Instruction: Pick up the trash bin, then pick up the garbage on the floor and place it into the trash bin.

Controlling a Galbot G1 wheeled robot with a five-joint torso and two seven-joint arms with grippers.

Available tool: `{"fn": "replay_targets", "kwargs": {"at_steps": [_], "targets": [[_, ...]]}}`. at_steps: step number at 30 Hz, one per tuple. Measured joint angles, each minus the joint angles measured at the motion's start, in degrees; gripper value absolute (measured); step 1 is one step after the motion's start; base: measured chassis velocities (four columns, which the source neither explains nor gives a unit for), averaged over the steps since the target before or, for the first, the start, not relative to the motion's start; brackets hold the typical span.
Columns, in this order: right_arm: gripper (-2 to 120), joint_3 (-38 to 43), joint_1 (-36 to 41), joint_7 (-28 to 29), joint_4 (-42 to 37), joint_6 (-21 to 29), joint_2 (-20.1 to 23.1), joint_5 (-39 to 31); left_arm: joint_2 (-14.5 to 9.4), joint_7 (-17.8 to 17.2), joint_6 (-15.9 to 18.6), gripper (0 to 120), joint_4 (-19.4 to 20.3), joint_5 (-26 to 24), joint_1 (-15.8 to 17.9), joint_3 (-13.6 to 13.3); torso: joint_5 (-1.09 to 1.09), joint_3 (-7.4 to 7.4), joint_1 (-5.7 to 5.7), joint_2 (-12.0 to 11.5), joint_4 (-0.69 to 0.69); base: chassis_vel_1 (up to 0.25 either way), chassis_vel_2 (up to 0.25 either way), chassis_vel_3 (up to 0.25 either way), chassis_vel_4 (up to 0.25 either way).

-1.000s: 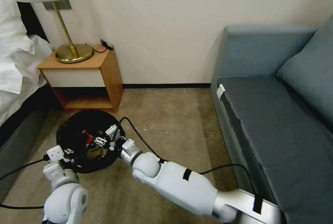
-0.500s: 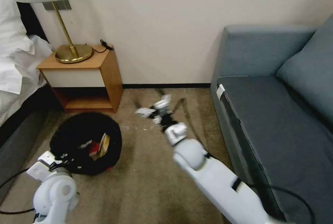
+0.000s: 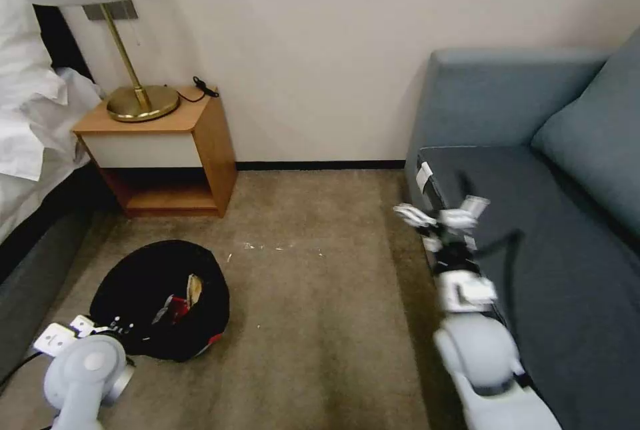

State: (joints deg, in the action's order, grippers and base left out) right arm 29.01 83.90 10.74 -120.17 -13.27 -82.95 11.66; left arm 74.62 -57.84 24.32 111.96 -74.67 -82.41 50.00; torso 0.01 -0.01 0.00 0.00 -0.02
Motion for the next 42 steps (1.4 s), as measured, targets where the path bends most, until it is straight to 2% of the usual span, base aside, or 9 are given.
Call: {"fn": "replay_targets", "kwargs": {"at_steps": [6,15,17,19,20,22,27,35,42], "targets": [[100,1.21,4.13,1.41,-1.11,-2.03,-2.32,0.1,0.16,-0.12,-1.14,47,1.34,2.66,-0.57,-0.67,-0.01,0.0,0.0,0.0,0.02,0.0,0.0,0.0,0.0],[100,-0.09,4.28,4.78,1.29,-2.27,-4.16,-1.95,0.33,10.01,-7.29,77,10.13,22.23,-4.76,-3.75,-0.01,0.01,0.0,0.0,0.02,0.0,0.0,0.0,0.0],[100,-1.28,4.92,4.32,1.99,-2.43,-4.44,-2.61,-0.12,20.61,-14.05,88,11.95,32.47,-7.04,-4.77,0.0,0.0,0.0,0.0,0.03,0.0,0.0,0.0,0.0],[100,-1.6,5.11,4.13,2.01,-2.45,-4.44,-2.71,-0.22,23.17,-15.46,90,11.99,33.72,-7.48,-4.87,-0.01,0.01,0.0,0.0,0.03,0.0,0.0,0.0,0.0],[100,-3.19,5.8,3.53,2.02,-2.49,-4.43,-2.89,-0.49,32.23,-19.75,98,12.04,37.16,-8.86,-5.18,-0.01,0.0,0.0,0.0,0.03,0.0,0.0,0.0,0.0],[100,-5.38,6.4,3.27,2.06,-2.63,-4.44,-2.65,-0.74,41.65,-23.95,99,11.91,40.61,-9.49,-5.86,0.0,0.0,0.0,0.0,0.03,0.0,0.0,0.0,0.0],[100,-5.88,6.71,1.14,2.67,-5.56,-5.92,0.32,0.31,51.76,-31.49,100,11.2,45.33,-9.32,-8.19,-0.01,0.01,0.0,0.0,0.02,0.0,0.0,0.0,0.0],[100,-0.61,7.94,-1.48,-0.03,-5.98,-9.12,7.69,4.36,58.11,-42.78,100,9.54,57.46,-12.47,-8.5,-0.01,0.01,0.0,0.0,0.02,0.0,0.0,0.0,0.0],[100,3.12,7.93,-2.62,-3.67,-4.44,-9.32,13.02,5.22,59.47,-43.8,100,10.83,57.56,-14.24,-7.61,-0.01,0.01,0.0,0.0,0.03,0.0,0.0,0.0,0.0]]}}
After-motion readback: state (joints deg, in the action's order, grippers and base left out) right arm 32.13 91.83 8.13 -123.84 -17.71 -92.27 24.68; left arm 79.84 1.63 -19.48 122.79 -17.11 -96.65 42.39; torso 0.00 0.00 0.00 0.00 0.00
